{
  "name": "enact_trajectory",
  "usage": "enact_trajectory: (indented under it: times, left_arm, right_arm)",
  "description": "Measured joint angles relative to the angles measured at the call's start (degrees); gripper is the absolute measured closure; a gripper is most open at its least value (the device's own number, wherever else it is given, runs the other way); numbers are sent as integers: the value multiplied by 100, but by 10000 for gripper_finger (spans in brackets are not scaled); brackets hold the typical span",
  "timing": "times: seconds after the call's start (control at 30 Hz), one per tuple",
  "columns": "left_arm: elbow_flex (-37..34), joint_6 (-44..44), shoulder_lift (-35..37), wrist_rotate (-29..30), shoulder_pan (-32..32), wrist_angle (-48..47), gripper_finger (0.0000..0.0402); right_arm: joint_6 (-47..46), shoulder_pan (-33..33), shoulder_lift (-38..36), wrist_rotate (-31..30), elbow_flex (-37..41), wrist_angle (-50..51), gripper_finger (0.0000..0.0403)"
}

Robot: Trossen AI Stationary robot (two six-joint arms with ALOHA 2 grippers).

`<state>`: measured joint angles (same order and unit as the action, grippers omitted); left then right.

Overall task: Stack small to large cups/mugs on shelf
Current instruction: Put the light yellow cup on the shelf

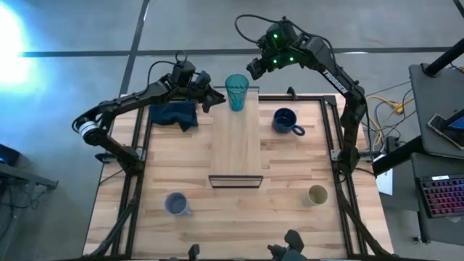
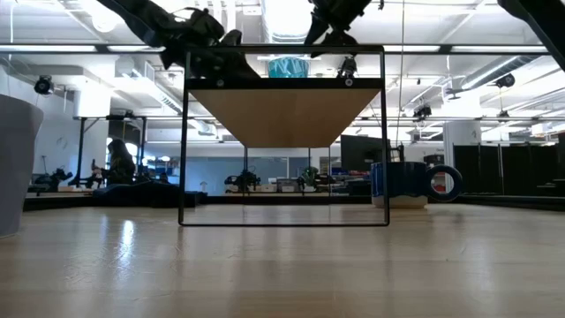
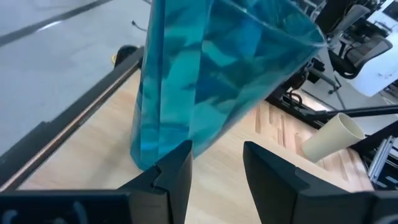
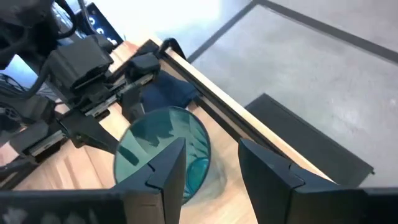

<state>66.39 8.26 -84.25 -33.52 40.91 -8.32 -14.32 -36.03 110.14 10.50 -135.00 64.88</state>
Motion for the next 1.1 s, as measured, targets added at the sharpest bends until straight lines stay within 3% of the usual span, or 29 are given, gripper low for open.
enact_trajectory:
  times: [0.27,0.5,0.73,0.9,1.1]
  left_arm:
    - [-26,-323,314,84,-12,-1267,272]
    - [-26,-121,1190,-55,-59,-1188,272]
    - [-85,183,1976,394,-87,-1605,272]
    - [-518,371,2416,813,-135,-2394,272]
    - [-1248,1194,3098,842,-241,-2563,272]
  right_arm:
    - [248,12,-251,2,0,391,263]
    - [855,262,-723,-42,0,594,259]
    - [852,310,-955,-956,20,1893,259]
    - [744,317,-1037,-1064,22,2388,259]
    - [460,315,-1189,-1066,66,2515,259]
